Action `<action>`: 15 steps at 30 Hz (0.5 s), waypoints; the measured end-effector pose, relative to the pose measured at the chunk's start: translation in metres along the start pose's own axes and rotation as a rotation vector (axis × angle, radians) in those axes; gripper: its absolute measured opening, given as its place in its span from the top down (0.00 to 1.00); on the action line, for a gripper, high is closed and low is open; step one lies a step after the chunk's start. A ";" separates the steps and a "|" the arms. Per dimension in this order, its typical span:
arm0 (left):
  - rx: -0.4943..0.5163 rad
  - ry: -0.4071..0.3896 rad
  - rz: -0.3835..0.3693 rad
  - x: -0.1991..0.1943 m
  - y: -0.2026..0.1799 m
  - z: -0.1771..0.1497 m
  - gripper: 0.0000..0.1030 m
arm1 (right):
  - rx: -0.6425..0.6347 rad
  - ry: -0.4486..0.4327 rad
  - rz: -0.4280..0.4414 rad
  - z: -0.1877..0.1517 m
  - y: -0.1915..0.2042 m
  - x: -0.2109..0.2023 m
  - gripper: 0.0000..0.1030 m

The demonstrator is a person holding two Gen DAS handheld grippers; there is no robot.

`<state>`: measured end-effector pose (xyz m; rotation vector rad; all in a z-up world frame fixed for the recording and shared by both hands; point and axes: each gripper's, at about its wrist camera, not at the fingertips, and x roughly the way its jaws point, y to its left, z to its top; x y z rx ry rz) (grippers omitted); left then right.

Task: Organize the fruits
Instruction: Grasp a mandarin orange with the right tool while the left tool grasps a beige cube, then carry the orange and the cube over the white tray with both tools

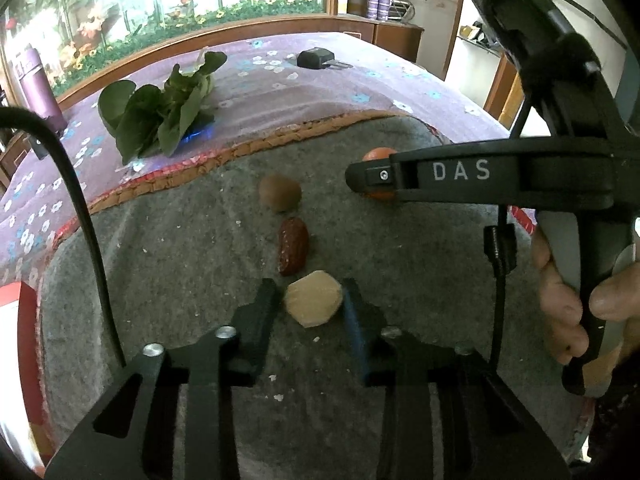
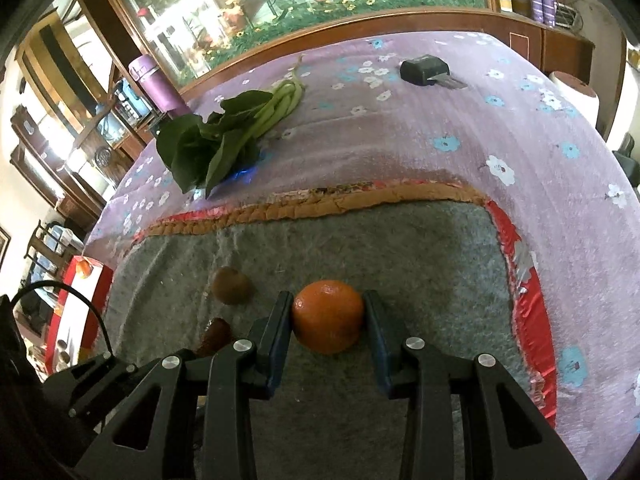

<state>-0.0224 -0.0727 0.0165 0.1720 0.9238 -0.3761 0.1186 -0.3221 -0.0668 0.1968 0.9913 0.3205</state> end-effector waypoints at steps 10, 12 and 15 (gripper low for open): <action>-0.068 -0.047 0.052 -0.019 0.016 -0.010 0.76 | -0.020 -0.031 -0.013 -0.006 0.007 -0.003 0.65; -0.083 -0.071 0.101 -0.029 0.023 -0.015 0.76 | -0.013 -0.031 0.018 -0.008 0.010 -0.004 0.65; -0.116 -0.099 0.157 -0.048 0.041 -0.023 0.76 | -0.017 -0.026 0.048 -0.012 0.018 -0.004 0.65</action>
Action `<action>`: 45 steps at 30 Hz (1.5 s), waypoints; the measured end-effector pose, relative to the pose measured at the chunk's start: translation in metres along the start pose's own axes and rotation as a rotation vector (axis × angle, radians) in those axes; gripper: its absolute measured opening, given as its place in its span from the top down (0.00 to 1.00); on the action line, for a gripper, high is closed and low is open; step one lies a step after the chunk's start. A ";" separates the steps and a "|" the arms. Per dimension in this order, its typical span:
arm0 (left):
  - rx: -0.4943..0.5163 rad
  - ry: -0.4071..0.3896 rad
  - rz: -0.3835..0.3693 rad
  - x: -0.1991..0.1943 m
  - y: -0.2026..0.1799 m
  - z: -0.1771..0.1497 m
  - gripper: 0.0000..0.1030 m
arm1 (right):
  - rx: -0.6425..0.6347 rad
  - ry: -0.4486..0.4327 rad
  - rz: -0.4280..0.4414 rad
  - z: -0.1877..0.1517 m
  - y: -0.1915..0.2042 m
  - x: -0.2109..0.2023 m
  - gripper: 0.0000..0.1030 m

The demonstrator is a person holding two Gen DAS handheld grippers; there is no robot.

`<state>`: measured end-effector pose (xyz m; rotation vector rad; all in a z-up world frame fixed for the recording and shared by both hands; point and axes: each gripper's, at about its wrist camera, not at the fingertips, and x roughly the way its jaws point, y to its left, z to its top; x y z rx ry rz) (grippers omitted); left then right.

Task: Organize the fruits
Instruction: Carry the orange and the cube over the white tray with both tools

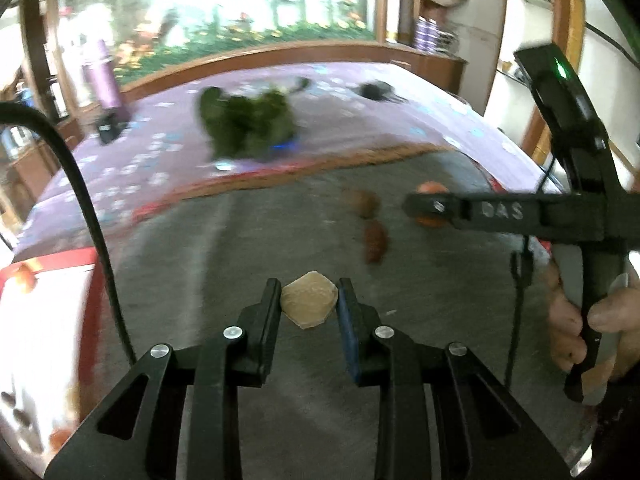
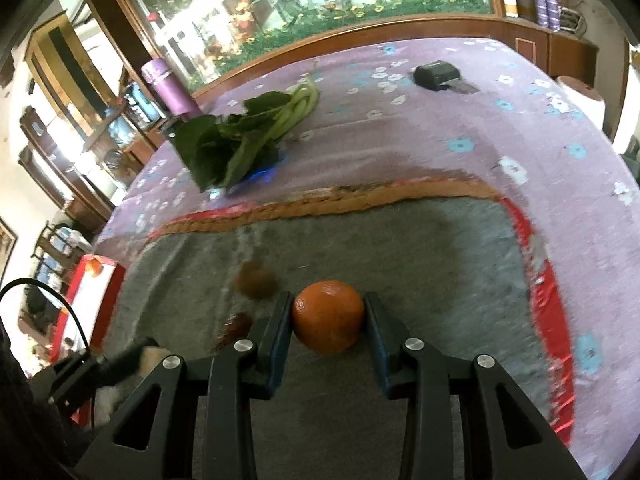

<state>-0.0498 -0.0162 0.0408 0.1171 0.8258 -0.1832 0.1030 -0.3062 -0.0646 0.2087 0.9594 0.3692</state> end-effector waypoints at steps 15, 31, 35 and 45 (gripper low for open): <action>-0.179 -0.127 0.245 -0.069 0.112 -0.031 0.76 | -0.171 0.010 0.247 -0.019 0.158 -0.005 0.66; -0.330 -0.123 0.350 -0.084 0.194 -0.074 0.76 | -0.305 0.069 0.387 -0.060 0.281 0.032 0.66; -0.353 -0.112 0.357 -0.082 0.204 -0.081 0.76 | -0.317 0.082 0.387 -0.068 0.291 0.039 0.66; -0.378 -0.081 0.363 -0.074 0.217 -0.090 0.76 | -0.336 0.108 0.369 -0.078 0.299 0.054 0.66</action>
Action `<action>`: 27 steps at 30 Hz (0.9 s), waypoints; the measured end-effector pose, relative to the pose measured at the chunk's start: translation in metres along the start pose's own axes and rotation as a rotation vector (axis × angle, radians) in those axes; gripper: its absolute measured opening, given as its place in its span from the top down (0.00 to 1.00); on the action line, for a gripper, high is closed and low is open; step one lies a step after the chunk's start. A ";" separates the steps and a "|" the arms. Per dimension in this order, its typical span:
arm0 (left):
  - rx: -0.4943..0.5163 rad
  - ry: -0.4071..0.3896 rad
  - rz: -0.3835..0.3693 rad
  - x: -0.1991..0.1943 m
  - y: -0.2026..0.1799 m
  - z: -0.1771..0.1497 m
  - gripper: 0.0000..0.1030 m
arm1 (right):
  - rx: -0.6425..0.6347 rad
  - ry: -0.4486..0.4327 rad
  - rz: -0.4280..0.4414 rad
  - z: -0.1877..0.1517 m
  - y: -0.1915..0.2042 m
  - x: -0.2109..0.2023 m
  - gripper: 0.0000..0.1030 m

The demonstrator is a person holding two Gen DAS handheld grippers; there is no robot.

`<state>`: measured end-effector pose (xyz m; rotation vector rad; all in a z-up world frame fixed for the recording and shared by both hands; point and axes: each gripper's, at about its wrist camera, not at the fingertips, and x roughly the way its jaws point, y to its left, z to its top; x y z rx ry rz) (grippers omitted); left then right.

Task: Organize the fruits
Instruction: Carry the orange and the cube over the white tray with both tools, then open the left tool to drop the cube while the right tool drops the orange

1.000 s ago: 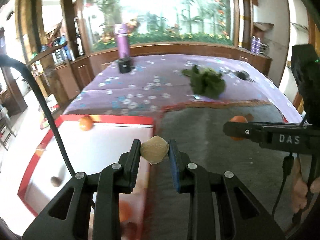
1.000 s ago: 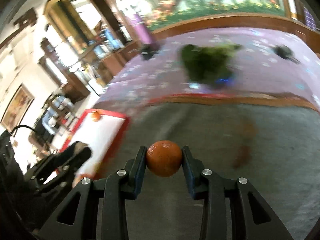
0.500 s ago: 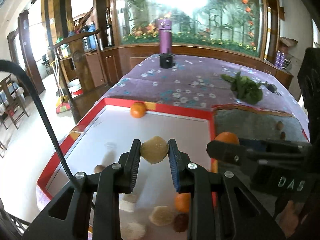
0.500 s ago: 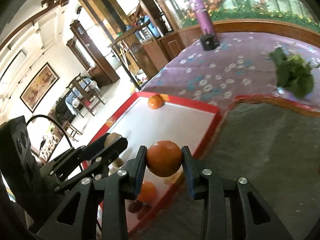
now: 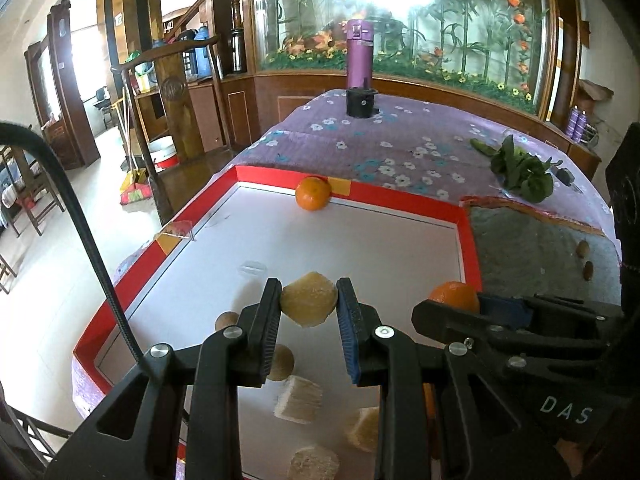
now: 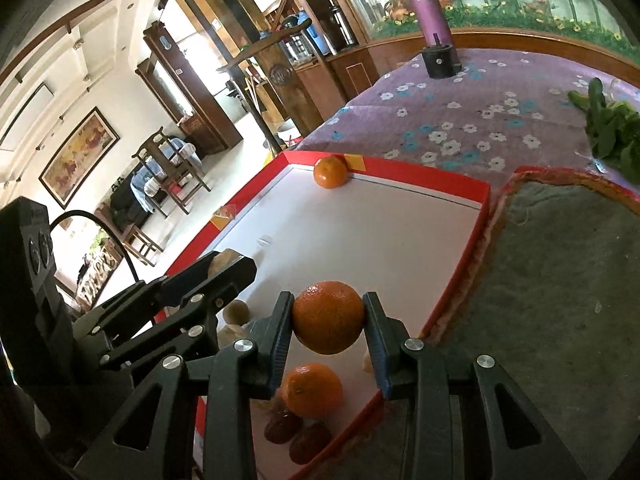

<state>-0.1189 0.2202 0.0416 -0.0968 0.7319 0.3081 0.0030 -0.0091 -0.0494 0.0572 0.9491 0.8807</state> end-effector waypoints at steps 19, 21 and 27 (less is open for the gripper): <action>-0.007 0.081 0.090 0.012 0.004 -0.004 0.54 | 0.033 -0.011 0.036 0.003 -0.008 -0.013 0.63; 0.001 0.077 0.112 0.010 0.002 -0.003 0.43 | 0.042 -0.024 0.031 0.004 -0.013 -0.020 0.63; 0.048 0.022 0.109 -0.009 -0.018 0.004 0.37 | 0.069 -0.067 0.002 0.002 -0.036 -0.046 0.62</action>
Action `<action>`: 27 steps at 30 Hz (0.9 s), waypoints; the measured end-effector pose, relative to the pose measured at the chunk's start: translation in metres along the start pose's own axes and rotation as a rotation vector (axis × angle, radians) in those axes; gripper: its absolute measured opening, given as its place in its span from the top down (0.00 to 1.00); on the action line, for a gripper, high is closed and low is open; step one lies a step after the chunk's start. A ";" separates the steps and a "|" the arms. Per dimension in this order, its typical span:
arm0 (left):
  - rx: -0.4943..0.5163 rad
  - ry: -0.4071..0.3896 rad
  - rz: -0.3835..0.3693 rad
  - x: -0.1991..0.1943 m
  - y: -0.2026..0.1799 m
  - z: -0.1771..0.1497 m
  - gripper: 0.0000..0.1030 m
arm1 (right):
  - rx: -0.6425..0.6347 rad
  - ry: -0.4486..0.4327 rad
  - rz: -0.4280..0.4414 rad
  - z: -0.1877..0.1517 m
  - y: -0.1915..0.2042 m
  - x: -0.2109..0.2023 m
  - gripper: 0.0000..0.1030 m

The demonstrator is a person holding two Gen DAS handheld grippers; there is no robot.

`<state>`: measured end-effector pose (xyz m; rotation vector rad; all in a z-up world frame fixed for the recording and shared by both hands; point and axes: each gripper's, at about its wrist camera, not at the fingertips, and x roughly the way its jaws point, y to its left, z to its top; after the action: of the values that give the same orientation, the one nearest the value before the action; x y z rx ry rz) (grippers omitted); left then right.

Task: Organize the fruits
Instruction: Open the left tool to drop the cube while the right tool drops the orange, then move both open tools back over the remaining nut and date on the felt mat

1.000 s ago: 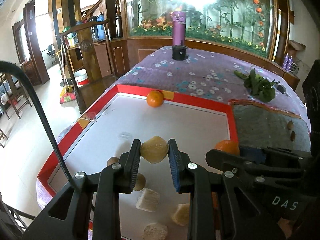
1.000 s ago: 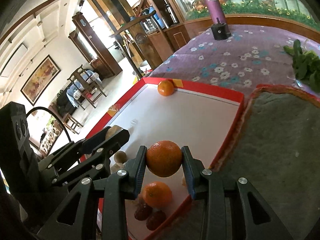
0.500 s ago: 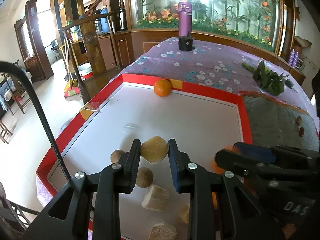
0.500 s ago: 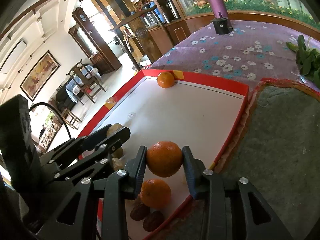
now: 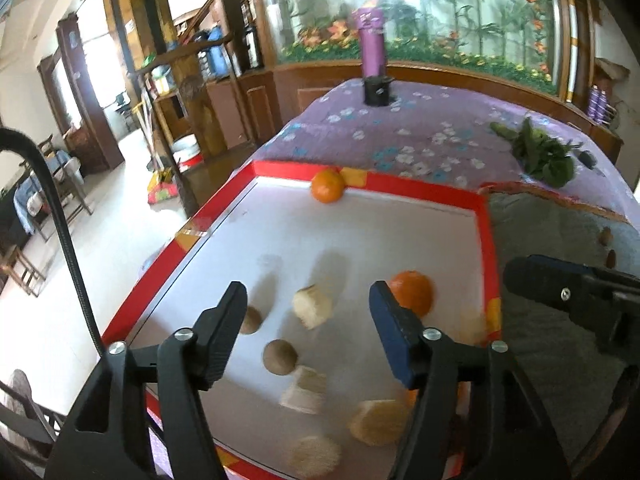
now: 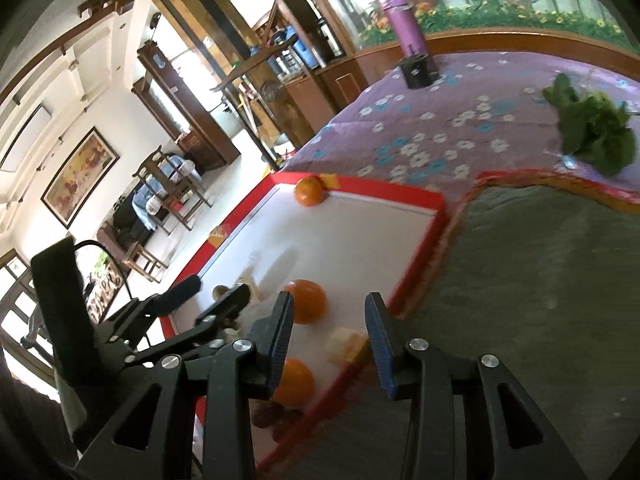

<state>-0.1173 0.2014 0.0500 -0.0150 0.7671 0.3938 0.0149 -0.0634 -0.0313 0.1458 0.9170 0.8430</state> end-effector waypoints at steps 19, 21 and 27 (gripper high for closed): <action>0.278 -0.018 -0.247 -0.040 -0.147 0.006 0.32 | 0.177 -0.080 -0.332 0.015 -0.199 -0.110 0.61; 0.290 -0.019 -0.234 -0.041 -0.156 0.008 0.32 | 0.180 -0.070 -0.340 0.018 -0.204 -0.104 0.61; 0.325 -0.020 -0.216 -0.040 -0.173 0.009 0.32 | 0.138 -0.032 -0.394 0.027 -0.202 -0.082 0.61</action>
<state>-0.0768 0.0289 0.0617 0.2089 0.7932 0.0610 0.1255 -0.2514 -0.0527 0.0933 0.9349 0.4118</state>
